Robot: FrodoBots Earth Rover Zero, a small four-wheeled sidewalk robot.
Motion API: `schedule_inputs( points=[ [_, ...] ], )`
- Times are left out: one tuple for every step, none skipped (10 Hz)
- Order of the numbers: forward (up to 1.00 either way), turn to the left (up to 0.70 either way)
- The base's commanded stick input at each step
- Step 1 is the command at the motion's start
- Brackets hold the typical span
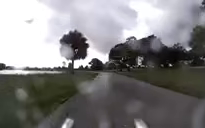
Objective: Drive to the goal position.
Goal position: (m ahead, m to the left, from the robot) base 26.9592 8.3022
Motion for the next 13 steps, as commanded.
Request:
schedule_inputs(
  points=[
    [1.00, 0.00],
    [1.00, 0.00],
    [1.00, 0.00],
    [1.00, 0.00],
    [1.00, 0.00],
    [1.00, 0.00],
    [1.00, 0.00],
    [1.00, 0.00],
    [1.00, 0.00],
    [1.00, 0.00],
    [1.00, 0.00],
    [1.00, 0.00],
    [1.00, 0.00]
  ],
)
